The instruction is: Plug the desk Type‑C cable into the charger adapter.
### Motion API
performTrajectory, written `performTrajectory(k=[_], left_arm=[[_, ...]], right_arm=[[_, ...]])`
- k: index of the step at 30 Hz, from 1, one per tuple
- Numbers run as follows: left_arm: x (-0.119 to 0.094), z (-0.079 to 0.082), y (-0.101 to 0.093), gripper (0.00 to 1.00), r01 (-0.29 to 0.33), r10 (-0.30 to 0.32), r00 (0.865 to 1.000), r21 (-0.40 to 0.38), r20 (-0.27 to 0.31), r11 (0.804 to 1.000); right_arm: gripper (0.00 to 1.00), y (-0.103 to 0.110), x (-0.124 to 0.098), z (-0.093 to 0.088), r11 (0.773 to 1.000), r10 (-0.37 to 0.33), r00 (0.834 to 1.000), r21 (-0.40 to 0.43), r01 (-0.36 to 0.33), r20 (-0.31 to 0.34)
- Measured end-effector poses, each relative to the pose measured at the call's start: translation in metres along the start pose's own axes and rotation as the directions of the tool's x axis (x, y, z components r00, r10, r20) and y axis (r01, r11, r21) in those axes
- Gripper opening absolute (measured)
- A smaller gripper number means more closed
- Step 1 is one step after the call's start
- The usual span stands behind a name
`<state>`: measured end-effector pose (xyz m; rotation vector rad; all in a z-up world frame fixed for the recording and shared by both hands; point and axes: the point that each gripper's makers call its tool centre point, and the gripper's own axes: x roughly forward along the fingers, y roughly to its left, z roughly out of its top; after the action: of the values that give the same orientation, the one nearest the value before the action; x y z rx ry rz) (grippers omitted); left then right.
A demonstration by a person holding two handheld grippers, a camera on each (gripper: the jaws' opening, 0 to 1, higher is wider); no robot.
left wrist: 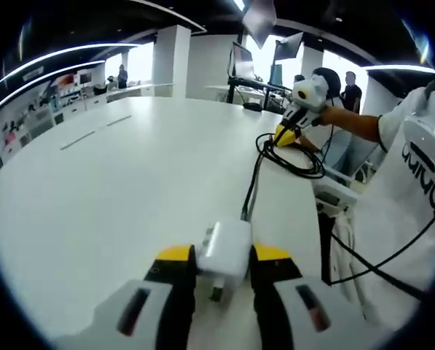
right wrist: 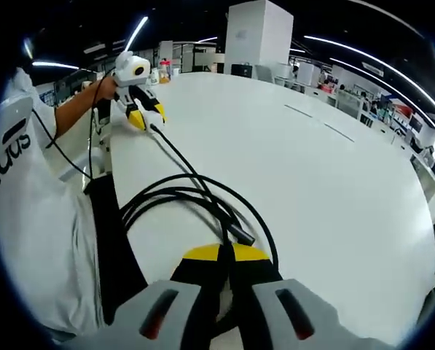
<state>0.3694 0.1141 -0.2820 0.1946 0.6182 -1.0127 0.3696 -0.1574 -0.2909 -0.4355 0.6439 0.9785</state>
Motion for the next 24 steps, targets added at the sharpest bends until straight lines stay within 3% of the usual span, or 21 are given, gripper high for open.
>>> performTrajectory(k=[11,24], left_arm=[[0.004,0.005,0.016,0.28,-0.001,0.002,1.0,0.034,-0.019,0.999],[0.009,0.015,0.047,0.28,-0.025,0.024,1.0,0.071,0.015,0.997]], right_arm=[[0.02,-0.018,0.01,0.009,1.0,-0.011,1.0,-0.029,0.011,-0.011],[0.02,-0.049,0.025,0.032,0.996,-0.043,0.999,-0.073,0.042,-0.01]])
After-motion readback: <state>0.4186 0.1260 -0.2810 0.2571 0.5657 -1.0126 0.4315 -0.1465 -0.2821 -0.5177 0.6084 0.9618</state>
